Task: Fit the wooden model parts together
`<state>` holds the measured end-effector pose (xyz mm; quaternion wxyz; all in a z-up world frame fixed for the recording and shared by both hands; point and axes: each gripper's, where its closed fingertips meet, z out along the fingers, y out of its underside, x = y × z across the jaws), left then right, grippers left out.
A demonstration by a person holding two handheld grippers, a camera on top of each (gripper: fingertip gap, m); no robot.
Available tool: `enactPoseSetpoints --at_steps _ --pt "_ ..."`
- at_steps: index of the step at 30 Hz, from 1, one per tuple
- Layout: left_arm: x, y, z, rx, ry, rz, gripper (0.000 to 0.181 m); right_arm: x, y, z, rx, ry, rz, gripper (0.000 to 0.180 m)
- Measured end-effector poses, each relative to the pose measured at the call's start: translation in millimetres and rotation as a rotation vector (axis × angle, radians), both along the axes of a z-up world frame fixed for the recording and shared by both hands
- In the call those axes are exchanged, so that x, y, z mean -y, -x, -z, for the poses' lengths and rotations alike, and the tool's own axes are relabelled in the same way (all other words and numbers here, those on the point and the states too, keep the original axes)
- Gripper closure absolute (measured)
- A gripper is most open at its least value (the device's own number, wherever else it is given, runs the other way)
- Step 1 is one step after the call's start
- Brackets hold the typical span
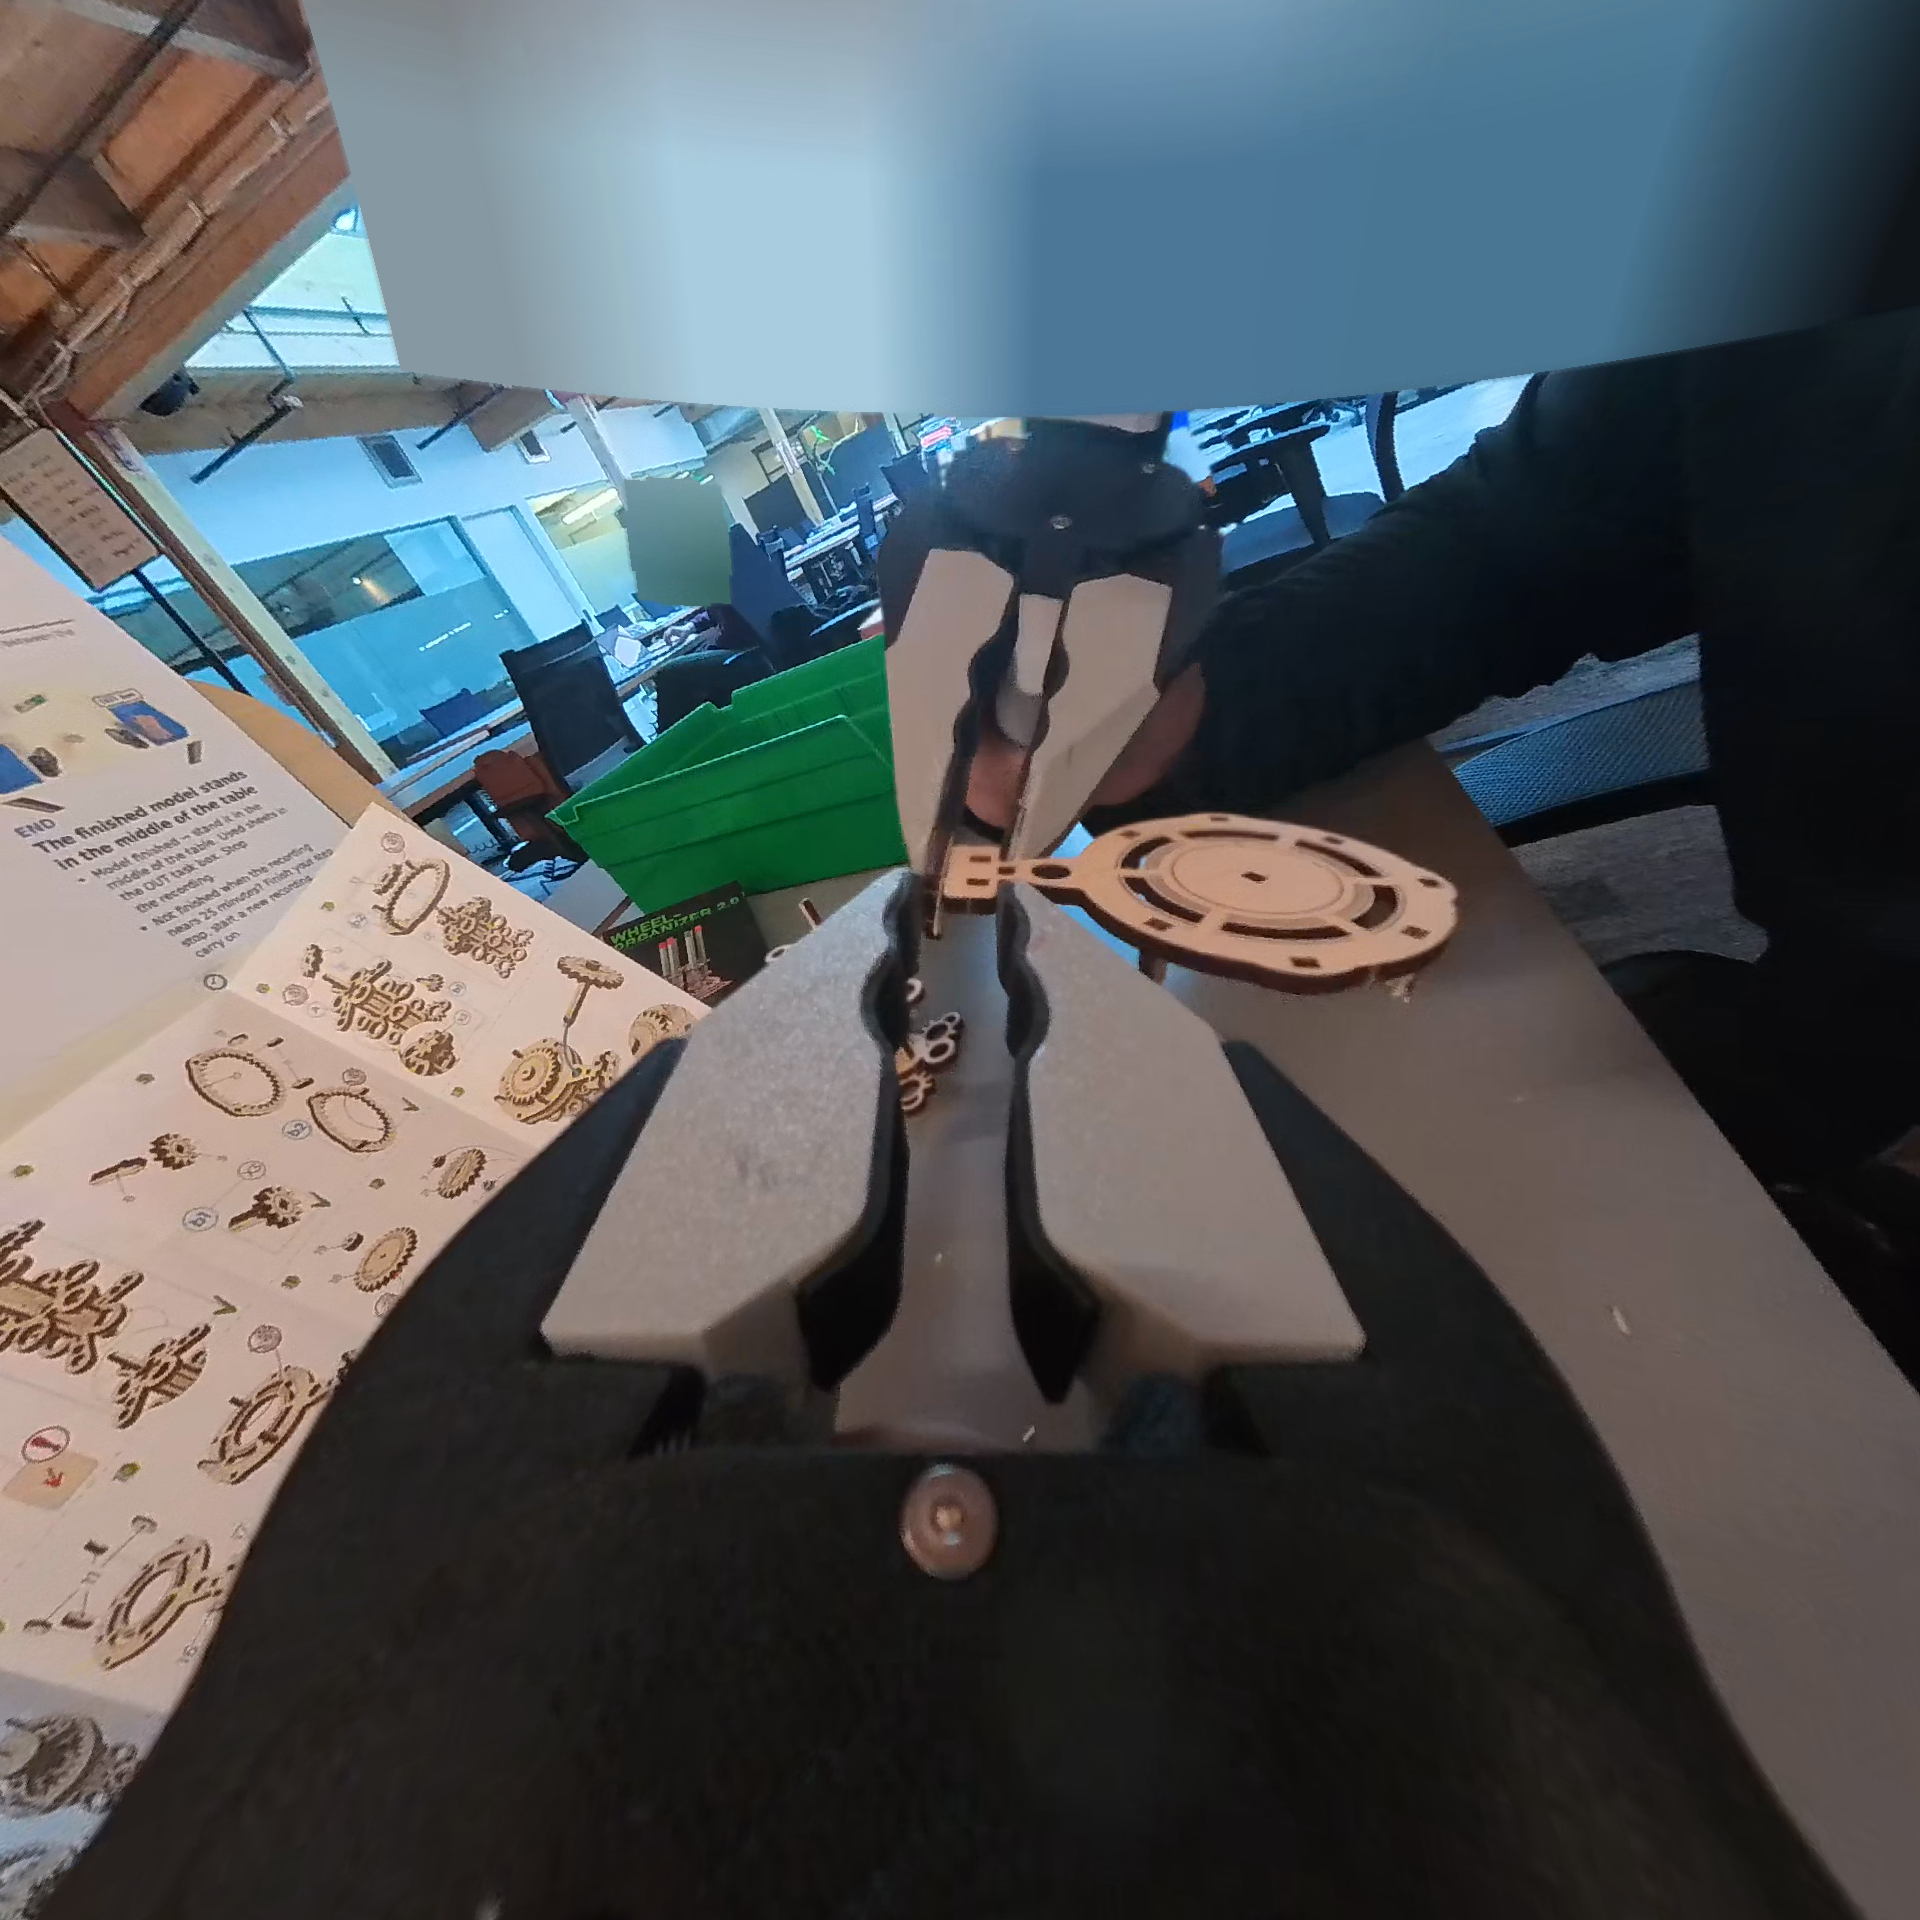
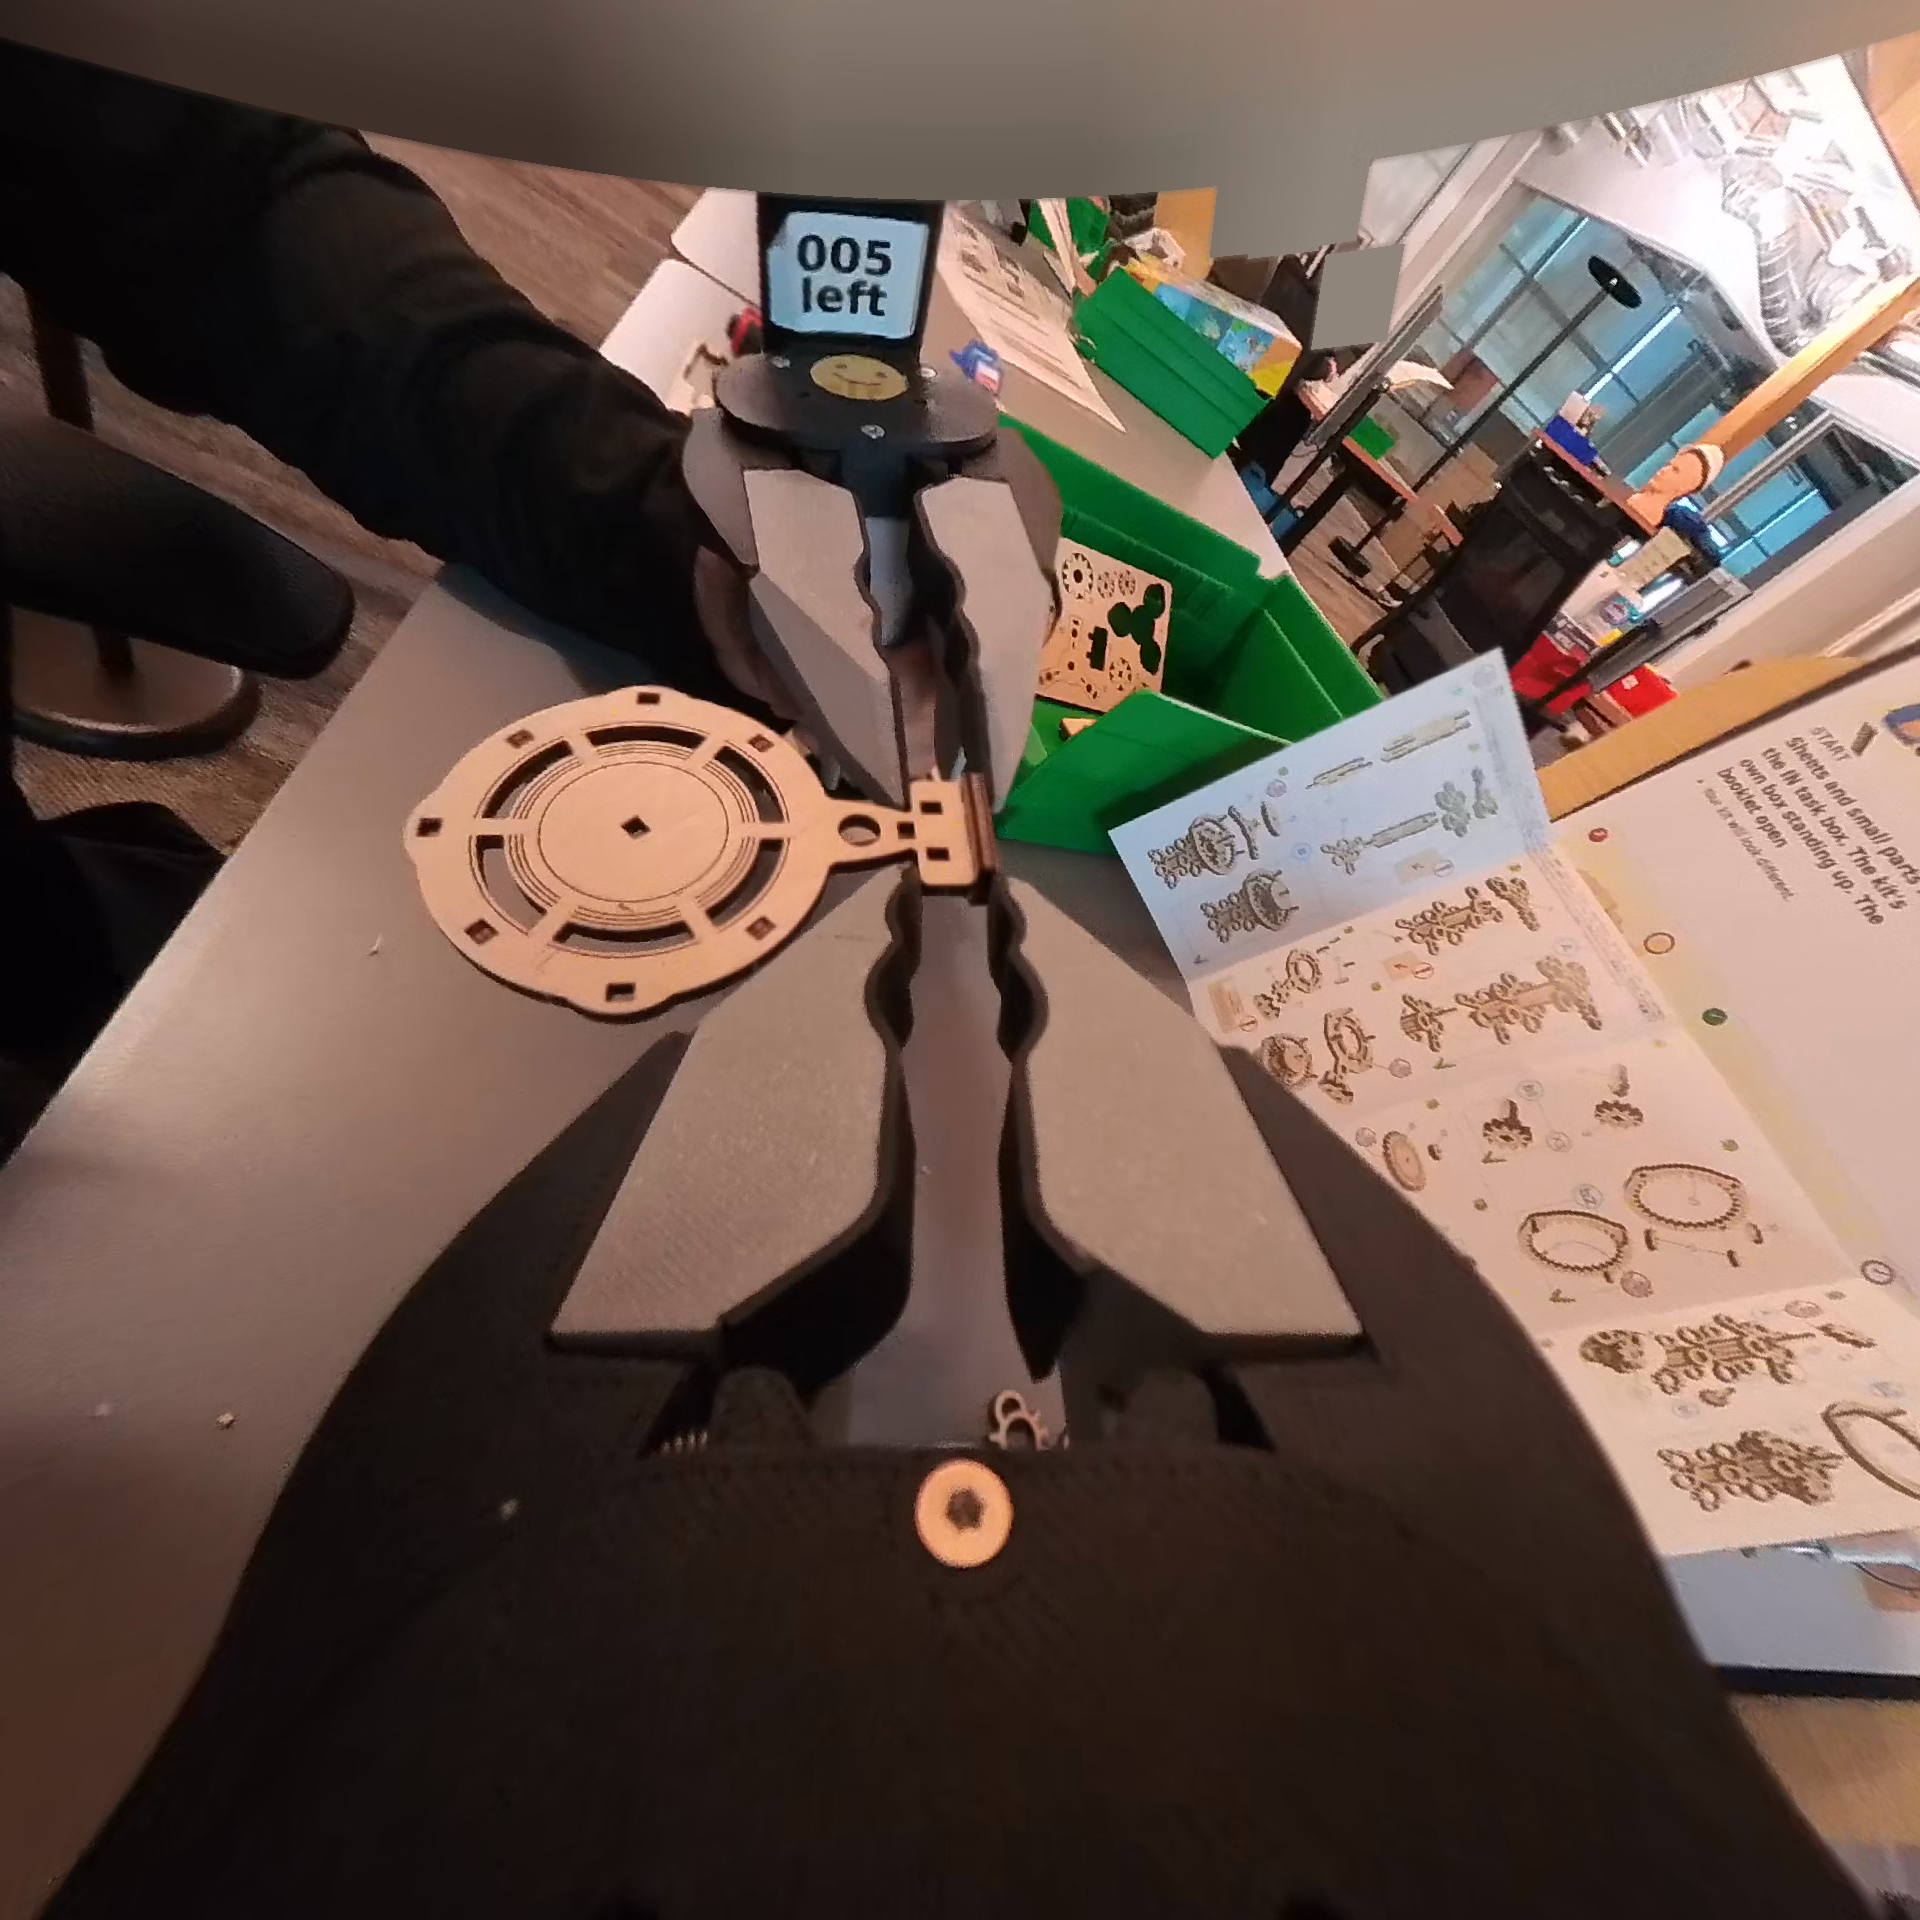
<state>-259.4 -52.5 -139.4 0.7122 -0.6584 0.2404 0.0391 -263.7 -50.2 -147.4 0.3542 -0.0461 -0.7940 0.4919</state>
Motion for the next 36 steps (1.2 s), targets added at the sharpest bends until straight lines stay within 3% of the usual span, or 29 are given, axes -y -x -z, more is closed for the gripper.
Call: enactPoseSetpoints --at_steps 5,9,15,18,23,25,29,32,36 --pt "0 0 5 -0.020 0.029 -0.004 0.169 0 -1 4 0.028 -0.020 -0.012 0.171" --pt "-1 2 3 -0.008 0.022 -0.014 0.170 0 1 0 0.098 0.080 -0.049 0.170" --pt "-2 3 5 -0.038 0.008 -0.026 0.170 -1 2 1 -0.012 0.026 -0.027 0.170" --pt "-3 8 5 0.015 0.019 -0.022 0.170 -3 5 -1 -0.170 -0.080 0.041 0.170" --pt "-1 19 2 0.253 0.073 0.033 0.162 -4 6 2 -0.708 -0.559 0.219 0.170" --pt "-2 19 5 0.323 0.114 0.067 0.158 1 4 3 -0.857 -0.662 0.252 0.170" --pt "-5 9 17 0.342 0.198 0.113 0.155 1 4 1 -0.903 -0.660 0.266 0.170" --pt "-6 6 16 0.290 0.165 0.101 0.176 2 2 0 -0.894 -0.626 0.255 0.170" --pt "-4 4 12 0.341 0.160 0.147 0.178 2 1 -4 -0.876 -0.563 0.265 0.169"
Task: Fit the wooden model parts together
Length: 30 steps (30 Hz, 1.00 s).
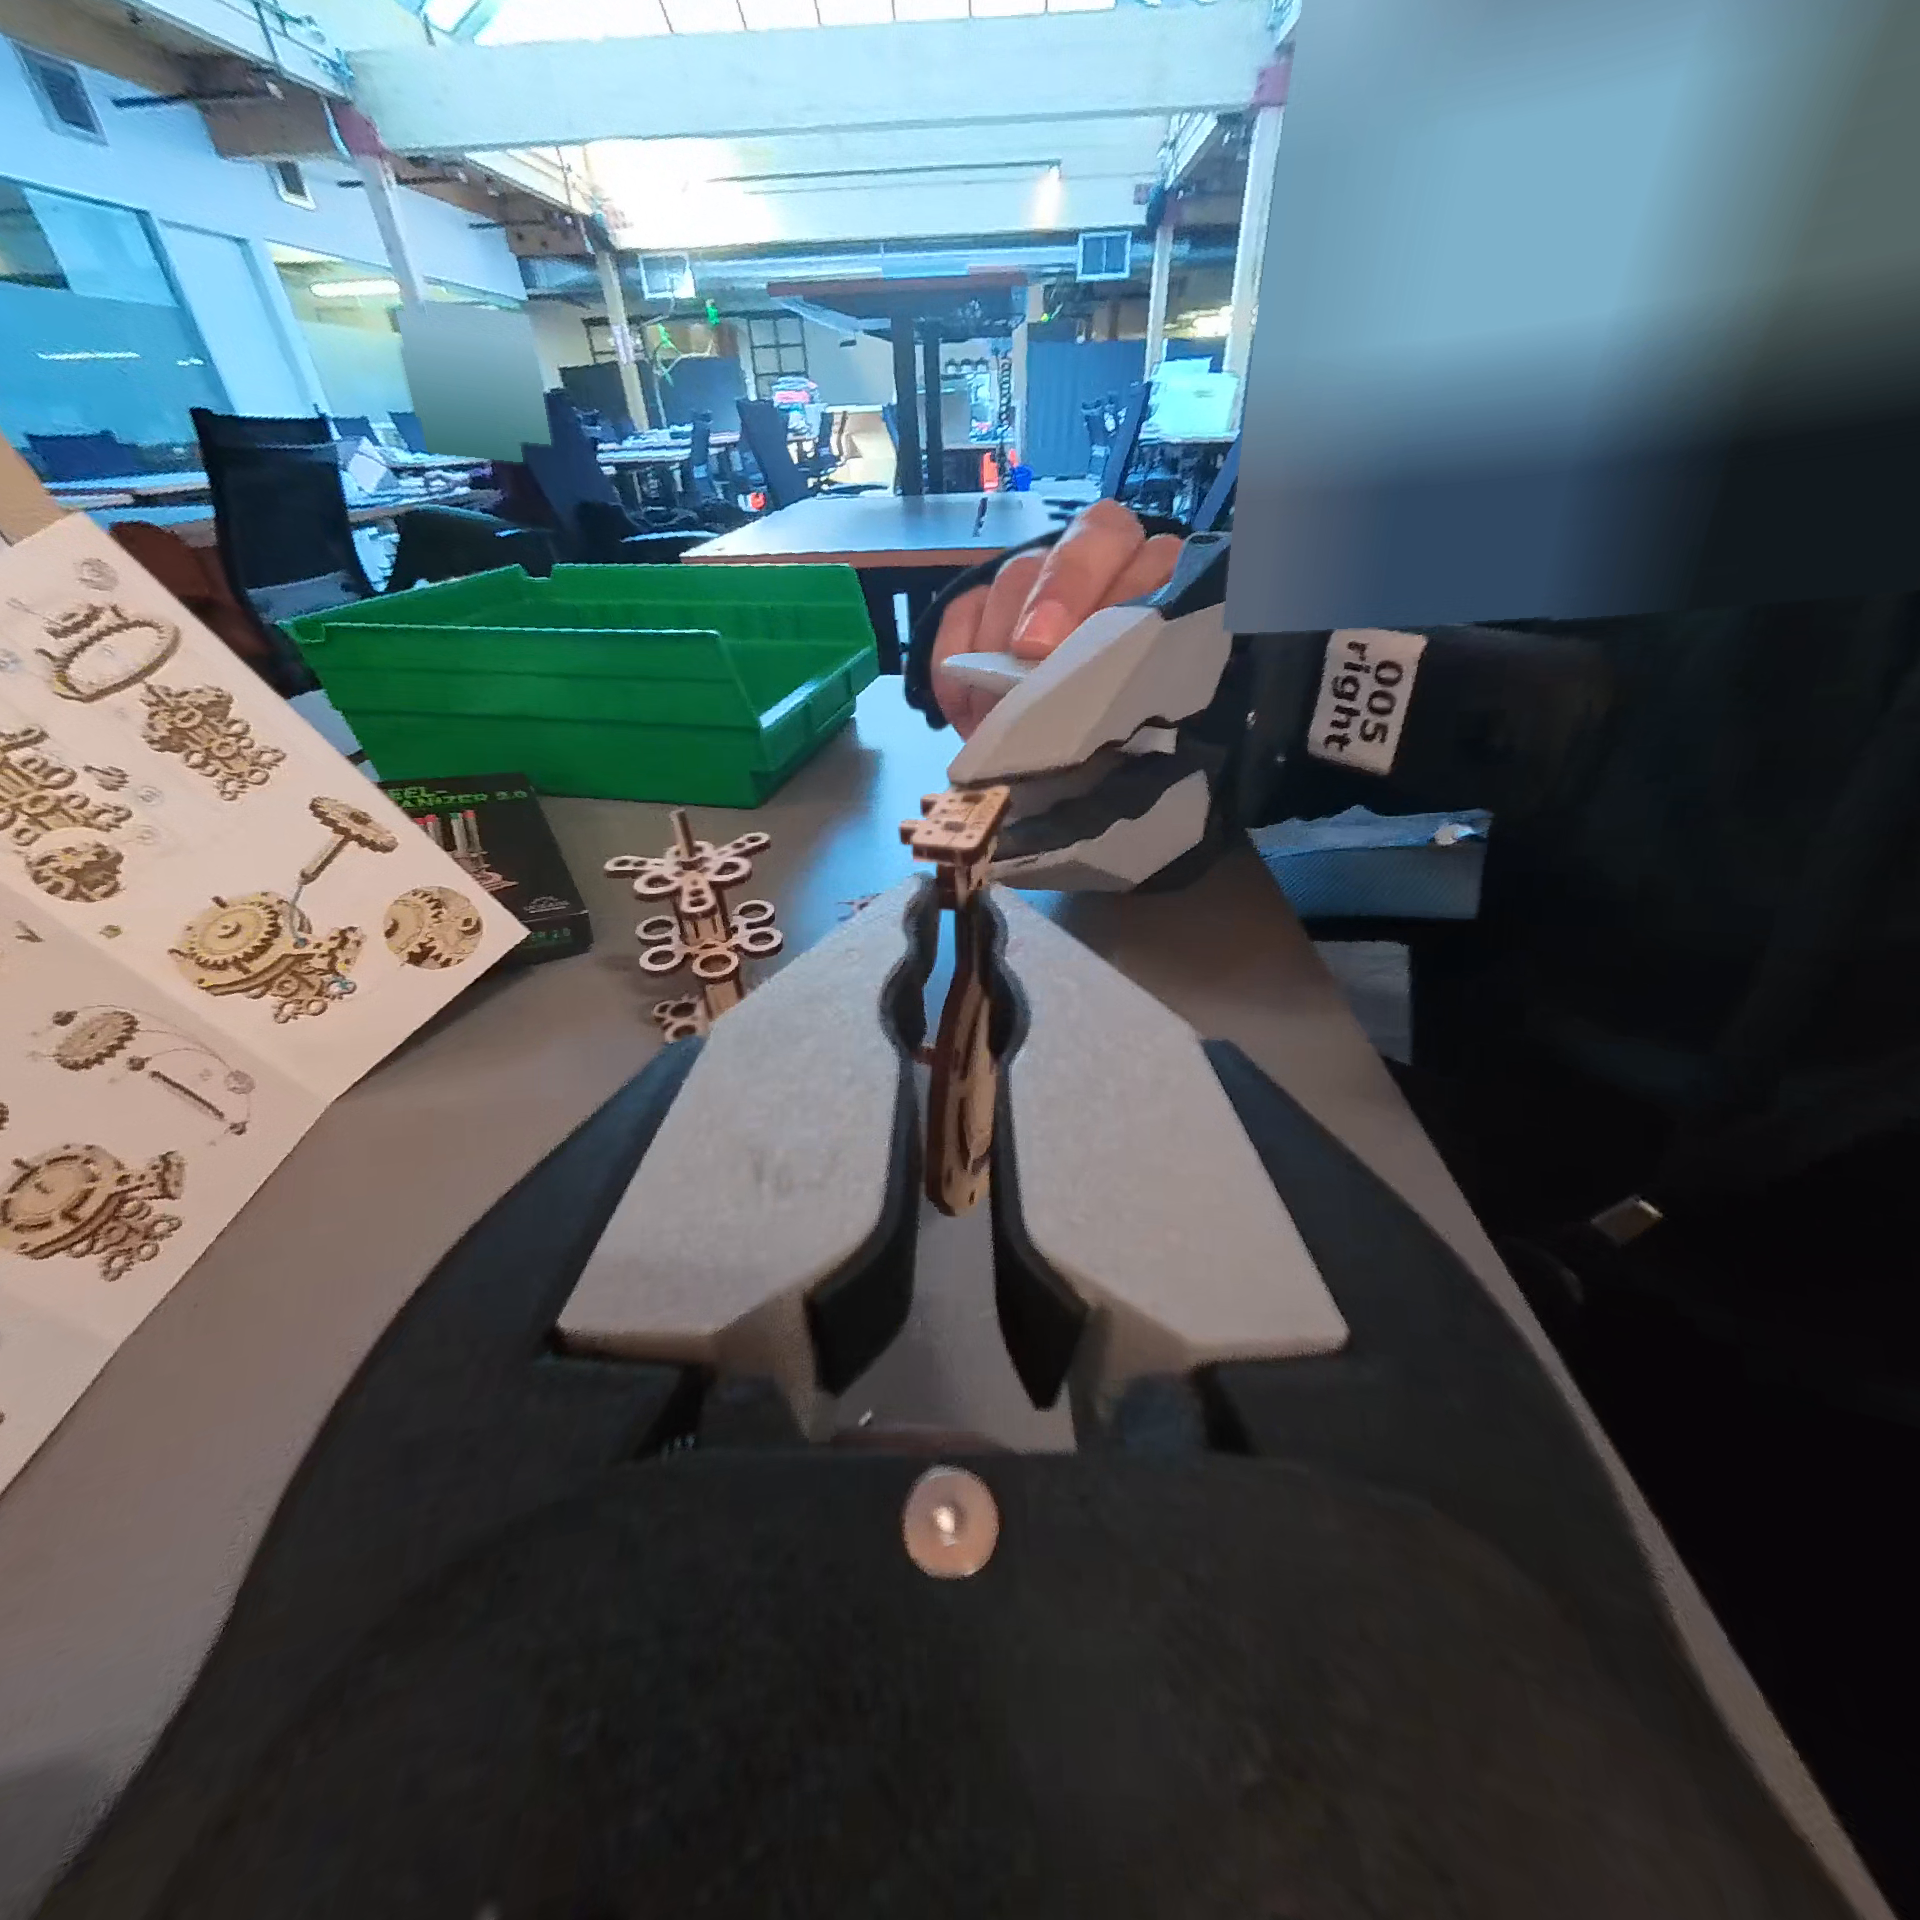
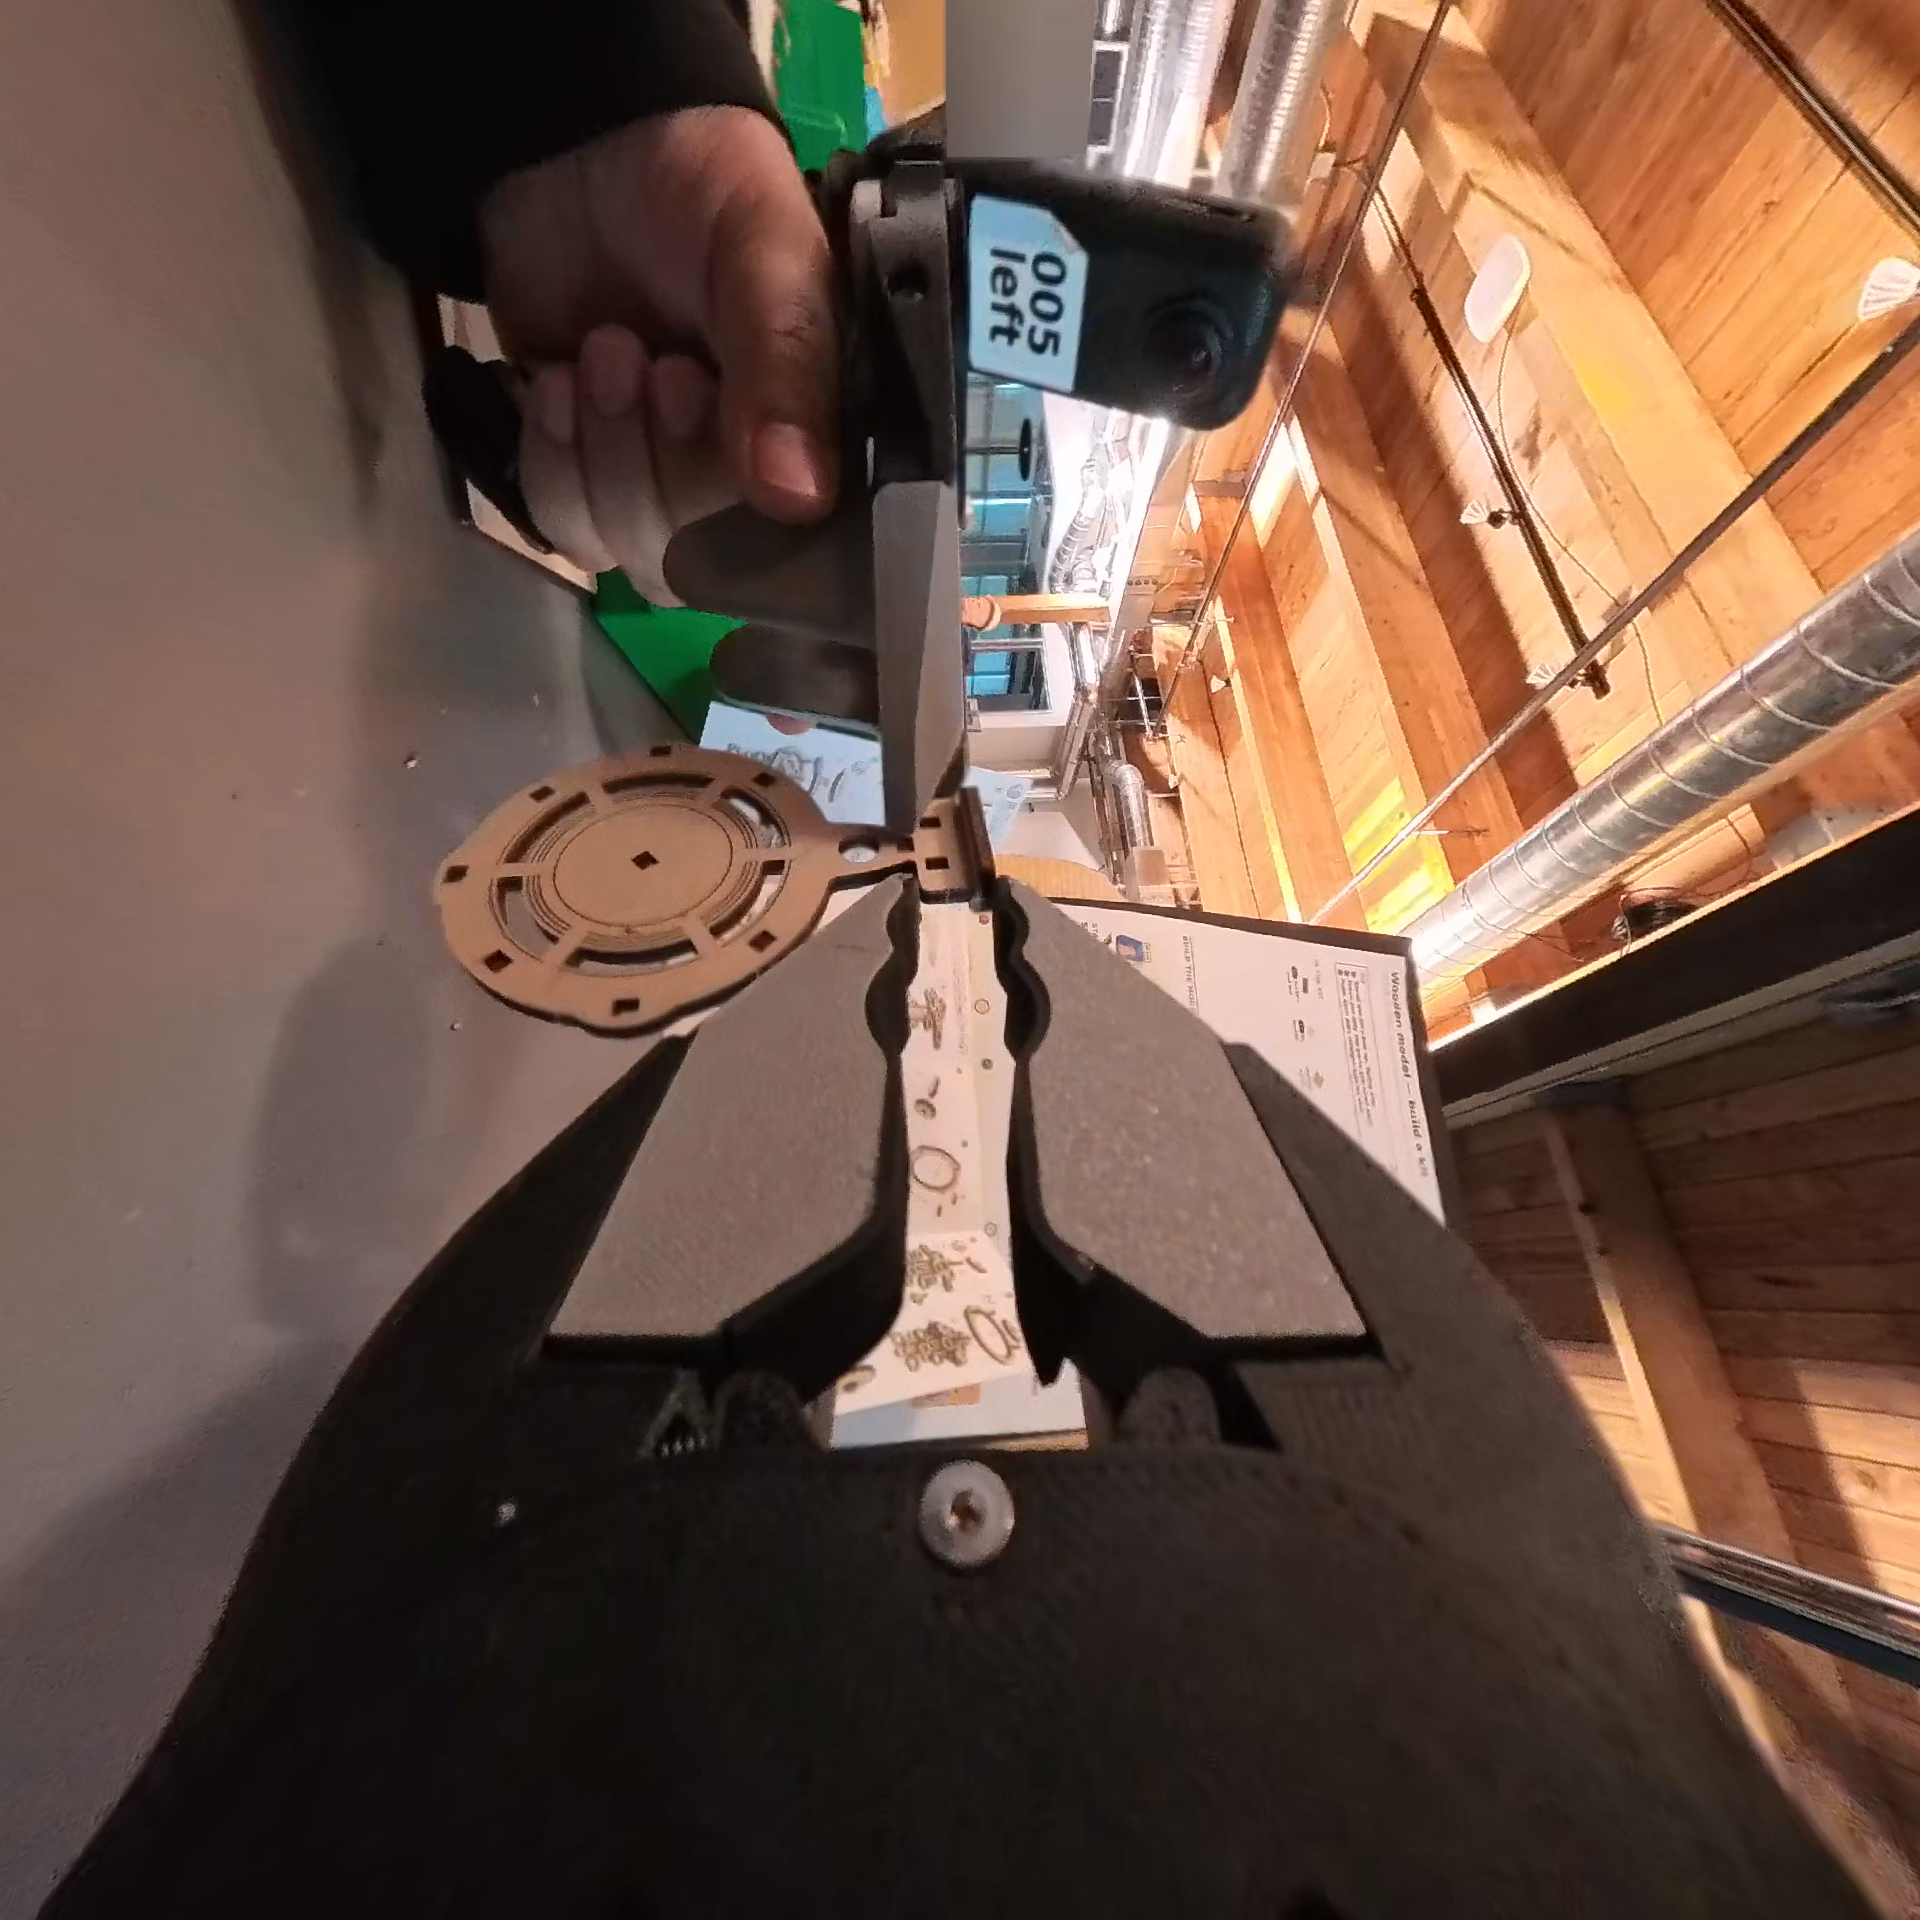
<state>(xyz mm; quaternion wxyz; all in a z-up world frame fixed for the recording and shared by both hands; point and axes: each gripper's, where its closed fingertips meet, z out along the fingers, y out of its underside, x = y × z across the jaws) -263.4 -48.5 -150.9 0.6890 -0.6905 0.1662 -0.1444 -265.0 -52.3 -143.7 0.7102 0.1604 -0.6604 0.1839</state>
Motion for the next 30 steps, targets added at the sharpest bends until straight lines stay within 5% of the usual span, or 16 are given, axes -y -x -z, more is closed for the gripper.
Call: enactPoseSetpoints --at_steps 9,15,22,26,30 --pt "-1 12 2 -0.245 -0.036 -0.145 0.180 -11 12 9 0.101 0.057 0.025 0.163" --pt "1 58 7 -0.539 -0.030 -0.445 0.181 -24 17 5 0.227 0.190 0.032 0.168" --pt "-3 55 17 -0.726 -0.023 -0.477 0.181 -31 21 10 0.488 0.394 -0.002 0.156" --pt "-3 61 26 -0.953 -0.021 -0.541 0.181 -37 24 19 0.538 0.409 0.020 0.156" --pt "-5 65 31 -0.988 -0.009 -0.558 0.181 -43 27 15 0.547 0.454 0.032 0.158"
